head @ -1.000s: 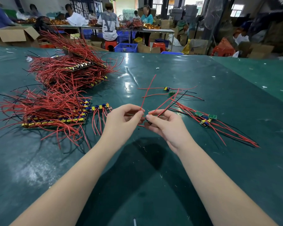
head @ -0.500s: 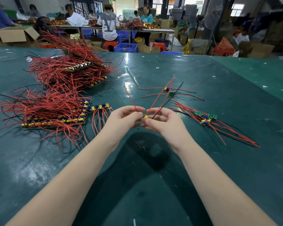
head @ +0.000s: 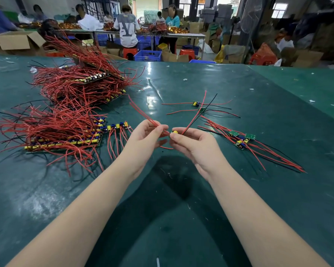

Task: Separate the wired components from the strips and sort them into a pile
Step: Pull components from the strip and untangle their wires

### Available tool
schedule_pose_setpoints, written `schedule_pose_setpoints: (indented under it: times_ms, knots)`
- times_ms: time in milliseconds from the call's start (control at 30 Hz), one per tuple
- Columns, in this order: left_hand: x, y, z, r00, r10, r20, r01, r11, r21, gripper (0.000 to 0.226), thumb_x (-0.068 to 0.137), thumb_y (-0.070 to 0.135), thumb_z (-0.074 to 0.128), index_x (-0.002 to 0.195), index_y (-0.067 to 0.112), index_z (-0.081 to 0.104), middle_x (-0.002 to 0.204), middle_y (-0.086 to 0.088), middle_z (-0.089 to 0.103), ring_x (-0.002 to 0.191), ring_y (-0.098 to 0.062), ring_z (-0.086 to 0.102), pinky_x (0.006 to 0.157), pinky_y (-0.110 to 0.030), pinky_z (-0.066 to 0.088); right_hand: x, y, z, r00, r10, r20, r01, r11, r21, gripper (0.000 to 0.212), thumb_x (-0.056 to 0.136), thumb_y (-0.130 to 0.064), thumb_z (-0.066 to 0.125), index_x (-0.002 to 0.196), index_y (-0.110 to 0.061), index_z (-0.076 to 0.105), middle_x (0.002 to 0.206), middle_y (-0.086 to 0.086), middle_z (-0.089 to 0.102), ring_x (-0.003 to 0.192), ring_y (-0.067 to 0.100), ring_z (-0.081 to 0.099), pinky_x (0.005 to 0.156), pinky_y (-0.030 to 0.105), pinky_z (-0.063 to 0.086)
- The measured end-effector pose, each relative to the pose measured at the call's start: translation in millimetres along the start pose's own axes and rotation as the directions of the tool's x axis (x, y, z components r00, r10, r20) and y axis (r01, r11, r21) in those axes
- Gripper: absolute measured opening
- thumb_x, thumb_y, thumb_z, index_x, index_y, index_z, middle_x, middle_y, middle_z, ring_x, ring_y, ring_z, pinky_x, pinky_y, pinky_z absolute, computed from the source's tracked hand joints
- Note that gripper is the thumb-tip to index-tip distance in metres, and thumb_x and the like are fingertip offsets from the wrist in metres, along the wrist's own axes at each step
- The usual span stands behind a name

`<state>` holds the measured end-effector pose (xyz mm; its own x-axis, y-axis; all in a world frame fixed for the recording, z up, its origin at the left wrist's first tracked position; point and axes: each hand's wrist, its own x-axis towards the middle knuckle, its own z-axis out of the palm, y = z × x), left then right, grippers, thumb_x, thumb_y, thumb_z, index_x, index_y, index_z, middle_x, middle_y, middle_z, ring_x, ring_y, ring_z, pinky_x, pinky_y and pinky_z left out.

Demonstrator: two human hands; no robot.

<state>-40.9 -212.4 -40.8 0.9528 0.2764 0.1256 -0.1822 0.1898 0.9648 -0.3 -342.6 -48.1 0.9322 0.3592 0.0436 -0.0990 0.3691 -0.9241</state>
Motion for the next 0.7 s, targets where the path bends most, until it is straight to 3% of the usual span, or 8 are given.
schedule_pose_setpoints:
  times_ms: [133,233,433,700]
  knots:
    - [-0.4,3.3,1.7,0.997,-0.07,0.012,0.071,0.959,-0.274,0.021,0.099,-0.001,0.04,0.082,0.009,0.049,0.089,-0.011,0.063,0.078,-0.016,0.065,0.078,-0.023,0.057,0.1,-0.6,1.7,1.0,0.006,0.013,-0.008,0.995,0.102,0.013,0.081,0.007,0.067,0.089,-0.003,0.069,0.079,0.005,0.073,0.075,0.013,0.07,0.069,0.019,0.055]
    - [0.7,5.0,-0.2,0.991,-0.136,0.001,0.127,0.924,-0.362,0.021,0.097,-0.002,0.043,0.081,0.006,0.052,0.079,-0.01,0.067,0.069,-0.014,0.068,0.073,-0.021,0.058,-0.6,-0.1,2.0,1.0,-0.007,0.025,0.005,0.997,0.08,0.015,0.081,0.006,0.068,0.089,-0.006,0.07,0.081,0.005,0.074,0.077,0.014,0.07,0.071,0.019,0.055]
    - [2.8,-2.5,-3.2,0.977,-0.211,0.032,0.211,0.936,-0.283,0.004,0.092,0.003,0.058,0.09,0.002,0.062,0.077,-0.006,0.069,0.073,-0.012,0.065,0.08,-0.021,0.055,-1.7,4.3,1.4,0.99,-0.136,-0.027,0.129,0.975,-0.182,0.021,0.079,0.004,0.073,0.086,-0.015,0.071,0.084,0.004,0.074,0.082,0.016,0.068,0.079,0.026,0.056]
    - [0.8,-1.6,-7.0,0.978,-0.204,-0.052,0.185,0.95,-0.25,0.004,0.086,0.002,0.065,0.089,0.003,0.069,0.077,-0.006,0.074,0.068,-0.009,0.07,0.065,-0.015,0.054,-5.5,2.3,6.0,0.975,-0.222,-0.009,0.207,0.922,-0.329,0.022,0.073,0.005,0.077,0.088,-0.011,0.071,0.08,0.003,0.072,0.07,0.005,0.066,0.066,0.012,0.05]
